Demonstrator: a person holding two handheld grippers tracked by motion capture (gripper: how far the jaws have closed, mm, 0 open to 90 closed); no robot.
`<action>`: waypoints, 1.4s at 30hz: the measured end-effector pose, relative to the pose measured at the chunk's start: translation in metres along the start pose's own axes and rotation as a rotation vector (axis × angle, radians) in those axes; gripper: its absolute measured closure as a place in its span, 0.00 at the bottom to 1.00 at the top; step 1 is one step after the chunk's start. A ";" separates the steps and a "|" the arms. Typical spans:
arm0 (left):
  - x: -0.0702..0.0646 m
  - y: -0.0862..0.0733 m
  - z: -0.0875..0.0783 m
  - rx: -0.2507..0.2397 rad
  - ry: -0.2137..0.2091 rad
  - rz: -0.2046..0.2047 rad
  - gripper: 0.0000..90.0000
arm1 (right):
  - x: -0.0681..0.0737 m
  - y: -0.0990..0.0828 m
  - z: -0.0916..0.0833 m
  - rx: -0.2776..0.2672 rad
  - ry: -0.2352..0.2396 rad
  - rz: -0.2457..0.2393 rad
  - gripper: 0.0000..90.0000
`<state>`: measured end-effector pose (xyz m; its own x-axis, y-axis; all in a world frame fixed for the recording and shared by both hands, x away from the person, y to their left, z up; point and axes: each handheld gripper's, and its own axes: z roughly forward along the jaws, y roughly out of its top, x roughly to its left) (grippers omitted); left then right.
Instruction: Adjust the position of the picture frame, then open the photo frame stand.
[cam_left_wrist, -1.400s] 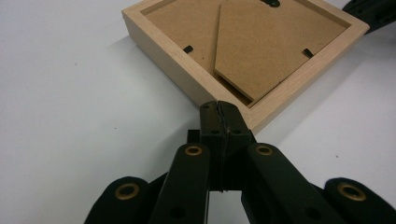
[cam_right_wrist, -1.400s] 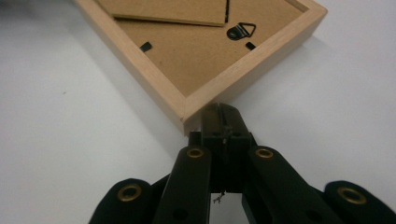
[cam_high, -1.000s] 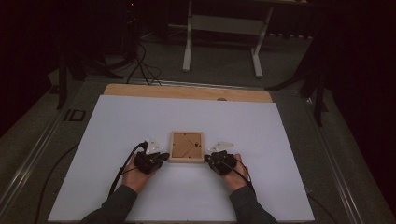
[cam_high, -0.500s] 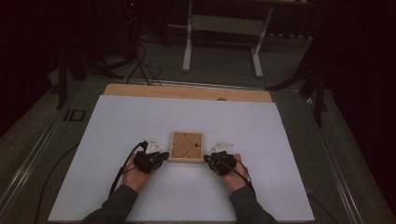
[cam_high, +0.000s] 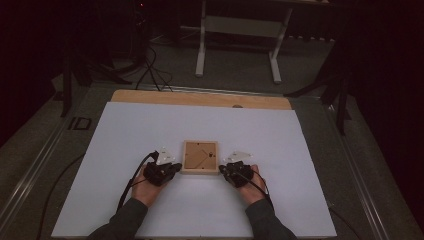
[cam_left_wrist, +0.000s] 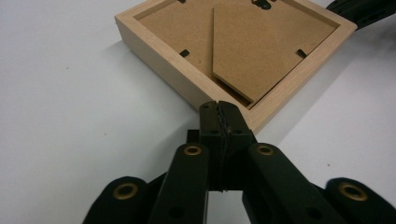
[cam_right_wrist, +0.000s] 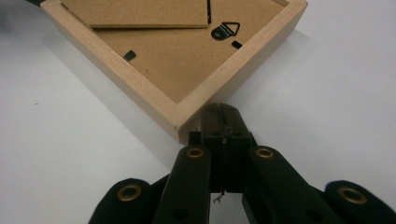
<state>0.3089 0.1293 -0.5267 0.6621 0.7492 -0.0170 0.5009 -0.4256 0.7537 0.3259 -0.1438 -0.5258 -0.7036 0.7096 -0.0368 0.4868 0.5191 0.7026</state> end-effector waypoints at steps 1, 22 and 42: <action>0.001 0.000 0.000 0.001 0.006 0.000 0.95 | 0.000 0.000 0.000 -0.002 -0.003 0.003 1.00; 0.006 0.006 -0.011 -0.072 0.031 -0.044 0.47 | -0.012 0.003 -0.016 -0.104 -0.011 0.081 0.60; 0.002 0.012 -0.019 -0.101 0.013 -0.059 0.45 | -0.001 0.004 -0.012 -0.134 0.009 0.049 0.56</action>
<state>0.3057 0.1356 -0.5049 0.6251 0.7786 -0.0553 0.4801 -0.3277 0.8137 0.3226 -0.1480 -0.5142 -0.6859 0.7277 0.0056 0.4472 0.4154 0.7921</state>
